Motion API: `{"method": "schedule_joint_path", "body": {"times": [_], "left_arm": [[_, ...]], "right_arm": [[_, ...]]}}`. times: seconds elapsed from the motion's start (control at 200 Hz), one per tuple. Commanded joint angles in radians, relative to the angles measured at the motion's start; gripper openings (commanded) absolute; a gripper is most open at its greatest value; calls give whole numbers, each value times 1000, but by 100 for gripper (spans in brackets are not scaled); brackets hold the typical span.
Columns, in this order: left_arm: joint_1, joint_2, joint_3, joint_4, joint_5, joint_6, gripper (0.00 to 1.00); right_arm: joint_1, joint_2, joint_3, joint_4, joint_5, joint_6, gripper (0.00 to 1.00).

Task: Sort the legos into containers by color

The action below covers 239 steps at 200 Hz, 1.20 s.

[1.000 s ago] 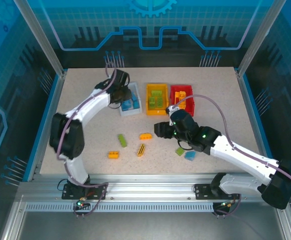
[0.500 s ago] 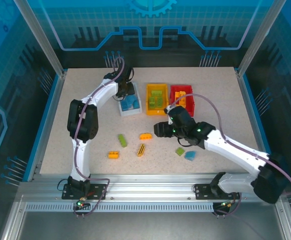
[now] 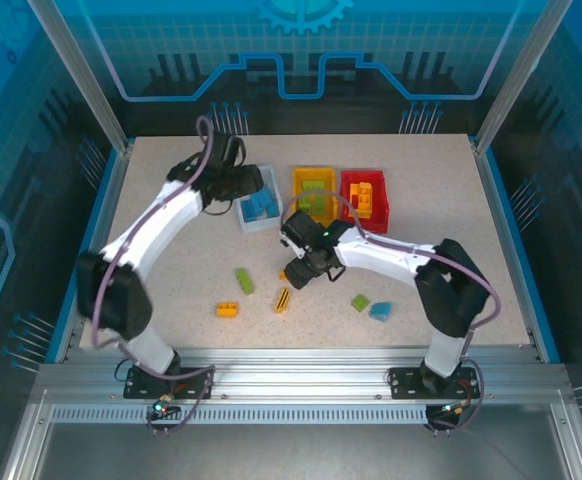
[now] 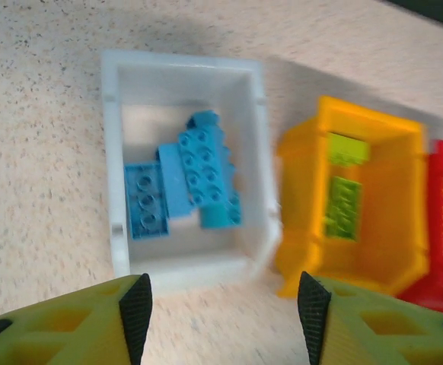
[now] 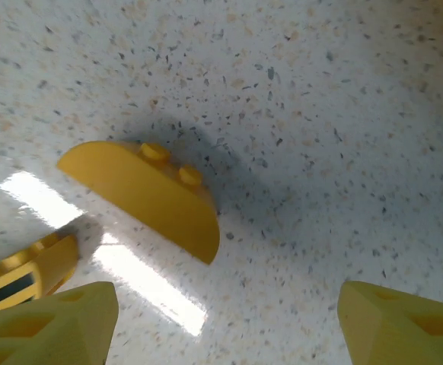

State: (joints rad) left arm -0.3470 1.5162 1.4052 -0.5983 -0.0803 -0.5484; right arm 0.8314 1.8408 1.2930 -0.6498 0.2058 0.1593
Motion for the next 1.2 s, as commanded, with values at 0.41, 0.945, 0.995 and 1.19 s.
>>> {"method": "schedule_joint_path", "body": {"times": [0.41, 0.945, 0.995, 1.19], "left_arm": [[-59, -660, -508, -86, 193, -214, 62], [-125, -680, -596, 101, 301, -279, 61], [-162, -658, -587, 137, 284, -280, 62], [-289, -521, -543, 271, 207, -273, 62]], "right_arm": [[6, 254, 237, -60, -40, -112, 70], [-80, -52, 77, -29, 94, 77, 22], [-134, -122, 42, -26, 104, 111, 23], [-382, -165, 56, -36, 108, 192, 23]]}}
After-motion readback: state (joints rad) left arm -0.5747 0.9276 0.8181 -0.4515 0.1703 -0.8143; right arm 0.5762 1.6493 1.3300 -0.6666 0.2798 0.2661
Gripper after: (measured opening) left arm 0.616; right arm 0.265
